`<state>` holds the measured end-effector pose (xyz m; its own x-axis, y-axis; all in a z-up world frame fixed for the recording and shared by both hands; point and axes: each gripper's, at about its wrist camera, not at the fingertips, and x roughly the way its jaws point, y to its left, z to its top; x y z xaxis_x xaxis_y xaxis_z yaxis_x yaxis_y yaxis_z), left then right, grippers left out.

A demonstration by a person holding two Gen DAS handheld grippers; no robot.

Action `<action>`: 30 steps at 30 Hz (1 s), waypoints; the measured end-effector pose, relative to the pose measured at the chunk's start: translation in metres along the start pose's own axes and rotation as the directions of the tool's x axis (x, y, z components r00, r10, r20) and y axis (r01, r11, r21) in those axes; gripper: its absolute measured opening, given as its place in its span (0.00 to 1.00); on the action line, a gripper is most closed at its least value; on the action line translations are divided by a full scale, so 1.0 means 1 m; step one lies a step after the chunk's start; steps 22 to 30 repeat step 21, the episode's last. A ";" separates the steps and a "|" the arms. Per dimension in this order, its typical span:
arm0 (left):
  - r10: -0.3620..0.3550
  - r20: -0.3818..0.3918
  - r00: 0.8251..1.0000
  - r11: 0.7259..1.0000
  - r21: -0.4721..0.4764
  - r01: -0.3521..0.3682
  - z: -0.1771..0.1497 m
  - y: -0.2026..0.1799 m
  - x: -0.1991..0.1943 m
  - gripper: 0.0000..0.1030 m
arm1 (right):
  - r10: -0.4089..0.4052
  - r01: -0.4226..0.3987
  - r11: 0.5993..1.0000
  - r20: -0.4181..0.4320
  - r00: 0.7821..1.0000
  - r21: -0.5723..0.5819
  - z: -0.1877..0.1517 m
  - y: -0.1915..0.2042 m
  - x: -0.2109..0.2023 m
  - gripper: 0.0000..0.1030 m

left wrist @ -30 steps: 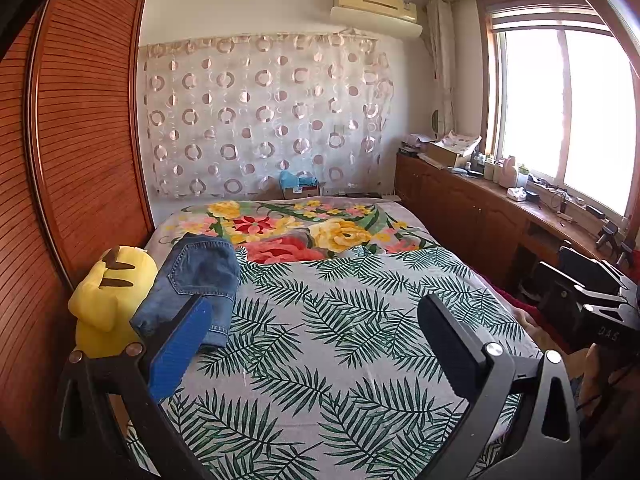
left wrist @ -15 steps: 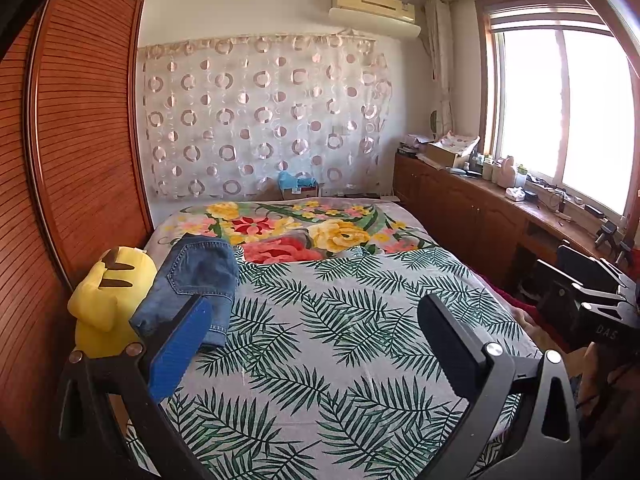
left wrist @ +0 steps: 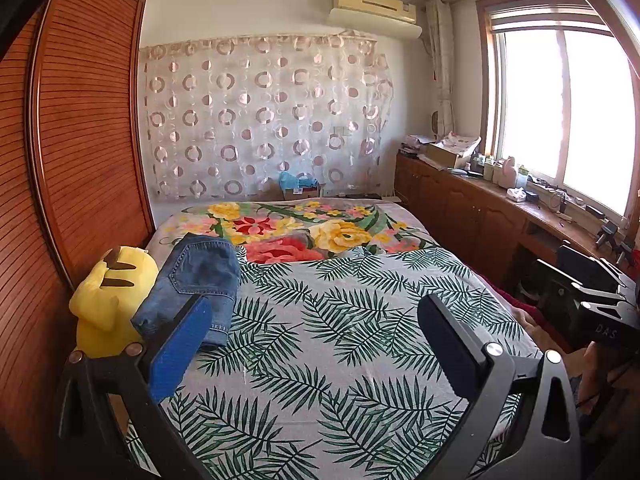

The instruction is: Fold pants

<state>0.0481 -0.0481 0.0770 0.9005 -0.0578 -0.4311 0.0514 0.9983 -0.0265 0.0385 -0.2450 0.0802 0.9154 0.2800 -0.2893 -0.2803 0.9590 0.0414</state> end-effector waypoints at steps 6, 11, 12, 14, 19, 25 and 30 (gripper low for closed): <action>-0.001 -0.001 1.000 1.000 0.000 0.001 0.000 0.000 0.000 1.00 | -0.001 0.001 1.000 0.001 1.000 -0.002 0.000 0.000 0.000 0.91; -0.001 0.000 1.000 1.000 0.000 0.001 0.000 0.000 0.000 1.00 | 0.001 -0.001 1.000 0.000 1.000 0.000 0.000 0.000 0.001 0.91; 0.000 0.000 1.000 1.000 0.000 0.000 0.000 0.000 0.000 1.00 | 0.000 0.000 1.000 0.000 1.000 0.000 0.001 0.000 0.001 0.91; -0.001 -0.001 1.000 1.000 0.000 0.001 0.000 0.000 0.000 1.00 | 0.000 0.000 1.000 0.000 1.000 0.000 0.000 0.000 0.001 0.91; -0.001 0.000 1.000 1.000 0.000 0.001 0.000 0.000 0.000 1.00 | 0.000 0.000 1.000 0.001 1.000 0.000 0.000 0.000 0.001 0.91; -0.001 0.000 1.000 1.000 0.000 0.001 0.000 0.000 0.000 1.00 | -0.002 0.002 1.000 0.001 1.000 0.000 0.000 0.000 0.001 0.91; -0.001 0.000 1.000 1.000 0.000 0.001 0.000 0.000 0.000 1.00 | -0.002 0.002 1.000 0.001 1.000 0.000 0.000 0.000 0.001 0.91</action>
